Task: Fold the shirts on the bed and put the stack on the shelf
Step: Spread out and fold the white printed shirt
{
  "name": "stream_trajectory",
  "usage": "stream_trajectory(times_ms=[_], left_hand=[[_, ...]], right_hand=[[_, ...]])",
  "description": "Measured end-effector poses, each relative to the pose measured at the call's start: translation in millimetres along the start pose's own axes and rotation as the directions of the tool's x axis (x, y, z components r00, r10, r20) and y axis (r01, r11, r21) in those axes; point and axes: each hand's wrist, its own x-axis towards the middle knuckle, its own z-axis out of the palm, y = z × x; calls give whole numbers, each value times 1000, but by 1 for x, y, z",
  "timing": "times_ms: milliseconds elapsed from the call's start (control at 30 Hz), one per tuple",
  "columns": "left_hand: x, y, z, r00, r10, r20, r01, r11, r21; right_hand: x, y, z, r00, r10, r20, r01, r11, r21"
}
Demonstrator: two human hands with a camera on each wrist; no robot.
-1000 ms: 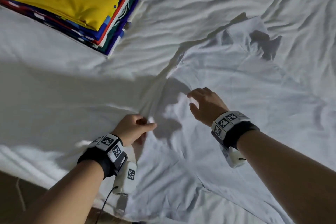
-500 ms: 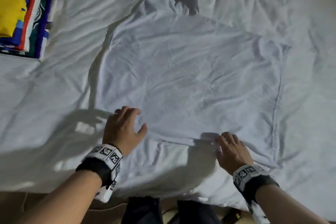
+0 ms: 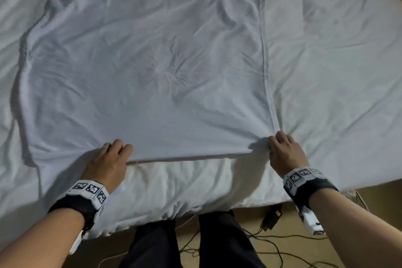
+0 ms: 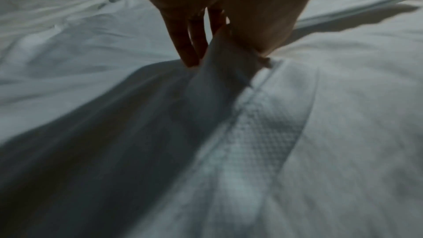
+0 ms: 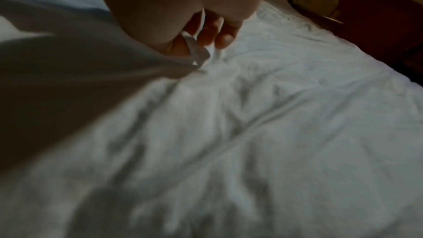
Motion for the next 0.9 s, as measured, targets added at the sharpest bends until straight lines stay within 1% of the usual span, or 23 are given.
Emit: stream_trajectory(times_ms=[67, 100, 133, 167, 233, 267, 300, 333, 367, 400, 467, 500, 567, 600, 633, 700, 733, 767, 800, 867, 900], left_hand=[[-8, 4, -5, 995, -34, 89, 33, 999, 6], [-8, 6, -9, 985, -62, 162, 59, 998, 22], [-5, 9, -15, 968, -95, 231, 86, 995, 50], [-2, 12, -22, 958, -116, 260, 98, 992, 83], [5, 22, -33, 972, -93, 218, 80, 994, 69], [9, 29, -35, 988, -60, 141, 55, 998, 37], [14, 36, -34, 997, -21, 76, 20, 1000, 14], [19, 44, -31, 999, 1, 44, -1, 1000, 0], [24, 51, -27, 999, 12, 48, -11, 1000, -14], [27, 59, -24, 998, 13, 59, -12, 1000, -27], [33, 68, -20, 994, 6, 112, -4, 1000, -18], [35, 72, -20, 992, 2, 125, -1, 1000, -6], [45, 77, -26, 997, -8, 70, 8, 1000, 1], [55, 79, -31, 999, -9, 33, 9, 1000, -11], [66, 81, -34, 1000, -5, -14, 5, 1000, -27], [93, 84, -37, 995, -23, -98, 14, 996, -83], [106, 85, -36, 991, -53, -126, 38, 992, -119], [118, 86, -35, 985, -85, -149, 63, 987, -145], [128, 86, -34, 979, -117, -168, 89, 983, -163], [143, 84, -28, 965, -182, -189, 147, 972, -184], [148, 81, -22, 957, -214, -194, 178, 966, -186]], right_hand=[[-12, 7, 5, 985, 8, 172, 0, 999, -46], [-17, 9, 6, 974, 20, 224, -5, 998, -67], [-20, 9, 5, 973, 28, 231, -13, 998, -64], [-21, 7, 3, 979, 23, 201, -14, 999, -43], [-21, -1, -2, 997, -14, 71, 14, 1000, 11], [-19, -6, -3, 999, -42, -6, 43, 998, 38], [-16, -12, -4, 996, -69, -54, 72, 996, 56], [-11, -18, -3, 994, -92, -56, 95, 994, 57], [-7, -22, -2, 993, -117, -26, 118, 992, 44], [-5, -23, 0, 992, -126, 32, 125, 992, 27], [-4, -17, 7, 983, -86, 165, 83, 996, 25], [-7, -12, 8, 980, -65, 188, 61, 998, 25], [-7, -5, 4, 987, -62, 145, 66, 997, -26], [1, -5, -1, 992, -82, 93, 85, 996, -31], [14, -9, -8, 994, -106, 16, 106, 994, -11], [54, -24, -21, 977, -160, -142, 167, 985, 41], [76, -35, -26, 961, -200, -192, 213, 976, 51], [98, -48, -31, 945, -243, -217, 260, 964, 55], [118, -60, -35, 933, -287, -216, 303, 952, 46], [150, -74, -33, 922, -362, -139, 363, 932, -20], [161, -70, -27, 924, -374, -83, 370, 927, -59]])
